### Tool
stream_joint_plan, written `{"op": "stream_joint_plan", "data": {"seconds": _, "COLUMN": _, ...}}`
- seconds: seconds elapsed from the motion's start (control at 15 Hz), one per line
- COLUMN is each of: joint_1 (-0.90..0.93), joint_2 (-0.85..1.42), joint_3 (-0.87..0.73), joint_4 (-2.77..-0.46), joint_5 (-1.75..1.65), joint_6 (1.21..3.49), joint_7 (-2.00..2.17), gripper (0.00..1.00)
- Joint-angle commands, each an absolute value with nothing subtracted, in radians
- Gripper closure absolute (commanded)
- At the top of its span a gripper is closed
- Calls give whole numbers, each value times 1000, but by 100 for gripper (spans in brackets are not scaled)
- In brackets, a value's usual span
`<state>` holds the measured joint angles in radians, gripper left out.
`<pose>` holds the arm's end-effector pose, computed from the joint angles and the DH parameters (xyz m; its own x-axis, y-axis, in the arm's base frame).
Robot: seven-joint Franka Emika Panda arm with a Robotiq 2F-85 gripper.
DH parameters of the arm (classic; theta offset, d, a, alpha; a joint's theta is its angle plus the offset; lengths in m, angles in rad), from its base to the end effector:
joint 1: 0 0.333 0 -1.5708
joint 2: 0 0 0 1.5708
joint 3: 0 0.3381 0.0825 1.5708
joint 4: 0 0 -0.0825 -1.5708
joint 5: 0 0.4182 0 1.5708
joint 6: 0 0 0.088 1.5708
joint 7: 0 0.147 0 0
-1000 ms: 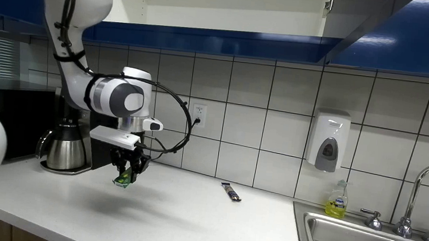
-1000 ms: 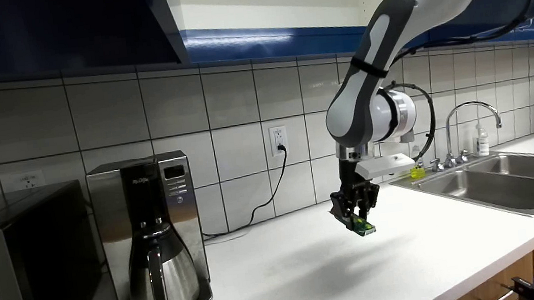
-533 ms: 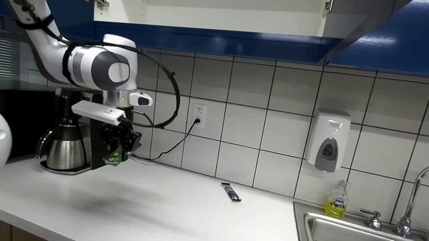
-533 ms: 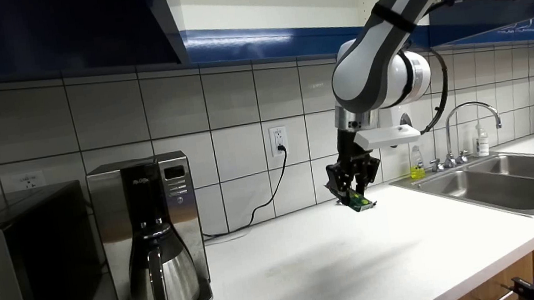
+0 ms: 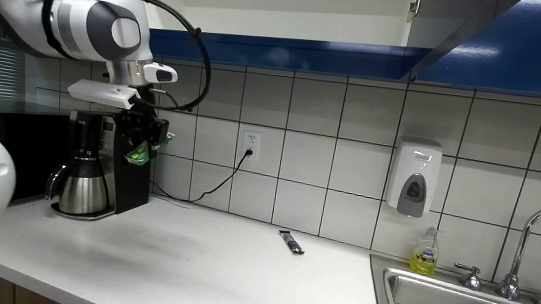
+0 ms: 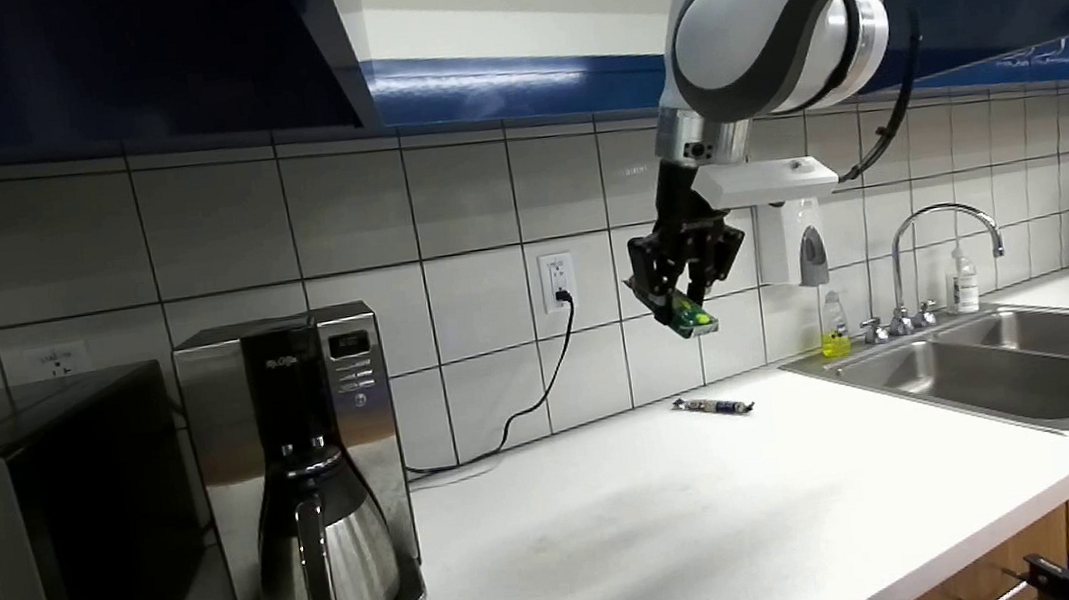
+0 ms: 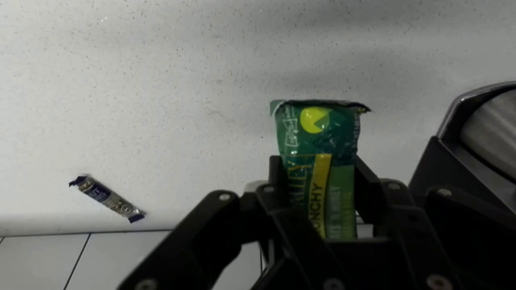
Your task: Put the green packet in the open upper cabinet.
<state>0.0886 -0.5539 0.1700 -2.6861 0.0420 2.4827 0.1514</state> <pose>0.4107 0.1048 0.4002 0.9373 0.0651 0.3425 0.0685 -0.9976 0.0020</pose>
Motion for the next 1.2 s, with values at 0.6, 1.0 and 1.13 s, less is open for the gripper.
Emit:
{"op": "stream_joint_plan", "data": {"seconds": 0.6, "joint_1": 63, "joint_2": -741, "joint_3": 240, "joint_4": -2545, "joint_5": 3, "joint_6": 2366, "joint_7": 278, "gripper": 84}}
{"op": "stream_joint_plan", "data": {"seconds": 1.0, "joint_1": 43, "joint_2": -770, "joint_3": 251, "joint_4": -2454, "joint_5": -8, "joint_6": 2325, "joint_7": 303, "gripper": 84}}
{"op": "stream_joint_plan", "data": {"seconds": 1.13, "joint_1": 29, "joint_2": -763, "joint_3": 255, "joint_4": -2419, "joint_5": -22, "joint_6": 2327, "joint_7": 307, "gripper": 84}}
